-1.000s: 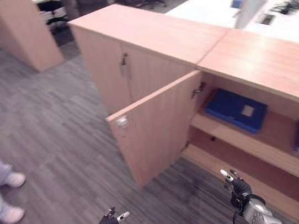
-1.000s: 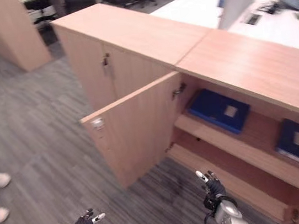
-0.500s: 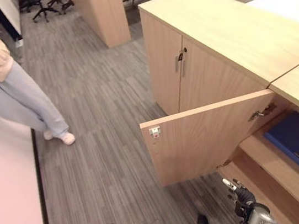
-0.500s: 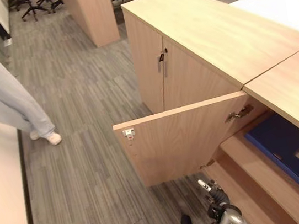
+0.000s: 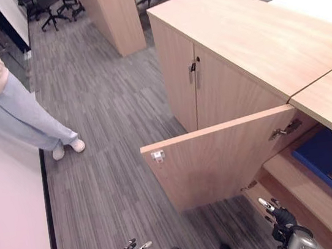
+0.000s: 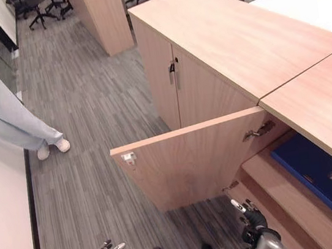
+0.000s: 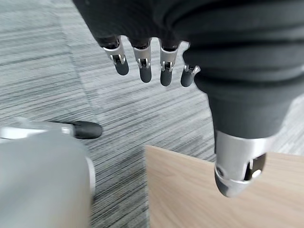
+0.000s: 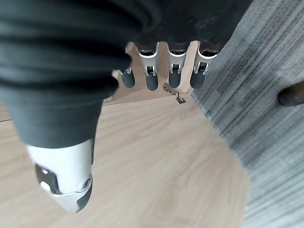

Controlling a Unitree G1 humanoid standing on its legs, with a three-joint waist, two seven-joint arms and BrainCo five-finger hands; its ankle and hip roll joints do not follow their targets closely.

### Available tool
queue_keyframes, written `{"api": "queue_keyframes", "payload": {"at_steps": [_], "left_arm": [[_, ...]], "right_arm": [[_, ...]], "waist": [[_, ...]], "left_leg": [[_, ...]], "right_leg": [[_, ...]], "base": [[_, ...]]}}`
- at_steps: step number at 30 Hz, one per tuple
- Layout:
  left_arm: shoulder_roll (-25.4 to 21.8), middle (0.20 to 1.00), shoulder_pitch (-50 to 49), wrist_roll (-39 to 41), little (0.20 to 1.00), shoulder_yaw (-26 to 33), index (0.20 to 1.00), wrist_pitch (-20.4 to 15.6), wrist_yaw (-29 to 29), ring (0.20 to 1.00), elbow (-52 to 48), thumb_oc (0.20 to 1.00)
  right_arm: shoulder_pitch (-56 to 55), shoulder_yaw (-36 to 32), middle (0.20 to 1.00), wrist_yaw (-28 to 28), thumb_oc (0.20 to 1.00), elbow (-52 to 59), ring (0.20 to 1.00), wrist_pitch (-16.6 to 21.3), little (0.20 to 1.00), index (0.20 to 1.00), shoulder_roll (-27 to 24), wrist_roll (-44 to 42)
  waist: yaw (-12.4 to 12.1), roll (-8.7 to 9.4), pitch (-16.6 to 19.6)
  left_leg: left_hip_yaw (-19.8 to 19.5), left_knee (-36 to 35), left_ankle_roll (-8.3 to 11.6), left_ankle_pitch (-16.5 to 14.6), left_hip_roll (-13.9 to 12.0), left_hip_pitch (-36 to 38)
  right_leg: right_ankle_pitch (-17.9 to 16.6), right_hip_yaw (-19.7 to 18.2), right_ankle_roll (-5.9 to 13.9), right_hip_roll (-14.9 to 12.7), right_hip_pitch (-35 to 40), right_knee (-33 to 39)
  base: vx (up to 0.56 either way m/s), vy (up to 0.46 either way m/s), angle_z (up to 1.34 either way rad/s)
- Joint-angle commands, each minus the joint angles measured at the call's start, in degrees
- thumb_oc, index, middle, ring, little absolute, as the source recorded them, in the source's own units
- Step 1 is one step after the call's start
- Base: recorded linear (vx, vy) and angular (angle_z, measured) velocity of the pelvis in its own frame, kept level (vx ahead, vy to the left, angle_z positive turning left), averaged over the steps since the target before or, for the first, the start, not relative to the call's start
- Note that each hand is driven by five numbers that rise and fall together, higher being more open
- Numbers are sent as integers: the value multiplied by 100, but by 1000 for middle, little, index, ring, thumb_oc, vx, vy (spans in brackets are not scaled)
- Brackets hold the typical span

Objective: Put the empty folder in the office cabinet

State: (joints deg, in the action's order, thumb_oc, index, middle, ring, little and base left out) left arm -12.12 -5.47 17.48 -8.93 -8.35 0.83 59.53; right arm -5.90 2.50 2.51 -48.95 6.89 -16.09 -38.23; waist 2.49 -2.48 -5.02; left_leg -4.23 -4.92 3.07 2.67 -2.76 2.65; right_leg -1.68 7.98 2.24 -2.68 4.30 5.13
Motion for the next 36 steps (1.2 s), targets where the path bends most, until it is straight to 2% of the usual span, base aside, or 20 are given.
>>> {"api": "queue_keyframes", "payload": {"at_steps": [1, 5, 6, 8, 9, 11, 12, 15, 22, 27, 36], "left_arm": [[-320, 1000, 91, -110, 1000, 117, 1000, -123, -14, 1000, -65, 1000], [-312, 1000, 78, -151, 1000, 65, 1000, -121, 17, 1000, -79, 1000], [-314, 1000, 86, -212, 1000, 24, 1000, -117, 36, 1000, -79, 1000], [-345, 1000, 138, -221, 1000, -46, 1000, -120, 37, 1000, -176, 1000], [-345, 1000, 144, -221, 1000, -44, 1000, -120, 37, 1000, -174, 1000], [-402, 1000, 251, -176, 1000, -39, 1000, -118, 4, 1000, -242, 1000], [-451, 1000, 273, -163, 1000, 29, 1000, -122, -12, 1000, -192, 1000], [-440, 1000, 274, -121, 1000, 121, 1000, -125, -14, 1000, -33, 1000], [-382, 1000, 252, -48, 1000, 120, 1000, -177, -72, 1000, -294, 1000], [-456, 1000, 436, 86, 1000, 72, 1000, -281, -152, 1000, -879, 1000], [-756, 1000, 1204, 382, 1000, 47, 1000, -368, -230, 1000, -1352, 1000]], "right_arm": [[118, 99, 1000, 64, 1000, 310, 1000, 147, 1000, 1000, 113, 77], [149, 105, 1000, 54, 1000, 305, 1000, 133, 1000, 1000, 135, 115], [194, 99, 1000, 33, 1000, 294, 1000, 129, 1000, 1000, 151, 145], [330, 129, 1000, 15, 1000, 295, 1000, 140, 1000, 1000, 161, 176], [337, 129, 1000, 15, 1000, 292, 1000, 141, 1000, 1000, 161, 176], [514, 185, 1000, -24, 1000, 285, 1000, 136, 1000, 1000, 217, 171], [468, 190, 1000, -13, 1000, 298, 1000, 142, 1000, 1000, 287, 136], [312, 201, 1000, 28, 1000, 334, 1000, 147, 1000, 1000, 333, 110], [164, 295, 1000, 43, 1000, 506, 1000, 137, 1000, 1000, 289, 159], [94, 251, 1000, 37, 1000, 566, 1000, 149, 1000, 1000, 270, 101], [60, 375, 1000, 69, 1000, 538, 1000, 109, 1000, 1000, 212, 188]], "waist": [[-159, 327, 166], [-168, 329, 153], [-150, 310, 150], [-119, 237, 43], [-127, 240, 46], [-129, 142, -105], [-191, 166, -79], [-205, 238, 95], [-146, 266, 243], [-68, 288, 290], [106, 312, 425]], "left_leg": [[117, 249, 243, -480, -73, 53], [243, 183, 180, -508, -28, 113], [354, 103, 134, -512, 14, 133], [443, 104, 66, -498, 22, 90], [453, 106, 64, -497, 26, 80], [545, 151, 2, -426, -30, -50], [595, 188, 6, -405, 54, -134], [586, 140, 22, -394, 137, -107], [656, 35, 83, -431, 68, 126], [648, -8, 122, -451, 44, 255], [773, -8, 162, -533, -13, 423]], "right_leg": [[320, -48, 685, -544, -100, -522], [256, -94, 774, -612, -116, -500], [216, -149, 856, -671, -228, -563], [214, -167, 934, -744, -557, -1065], [227, -181, 936, -748, -586, -1096], [263, -104, 1057, -776, -924, -1722], [363, 37, 971, -821, -649, -1528], [391, 128, 875, -836, -407, -1153], [298, 195, 829, -731, -119, -708], [296, 219, 803, -676, 78, -474], [297, 105, 793, -616, 241, -326]], "base": [[11, 71, -27], [-14, 81, -18], [-53, 110, -23], [-103, 112, -21], [-153, 66, -41], [-167, 65, -51], [-80, 57, -26], [41, 17, -22], [64, -35, -3], [18, -13, 0], [28, -11, -8]]}}
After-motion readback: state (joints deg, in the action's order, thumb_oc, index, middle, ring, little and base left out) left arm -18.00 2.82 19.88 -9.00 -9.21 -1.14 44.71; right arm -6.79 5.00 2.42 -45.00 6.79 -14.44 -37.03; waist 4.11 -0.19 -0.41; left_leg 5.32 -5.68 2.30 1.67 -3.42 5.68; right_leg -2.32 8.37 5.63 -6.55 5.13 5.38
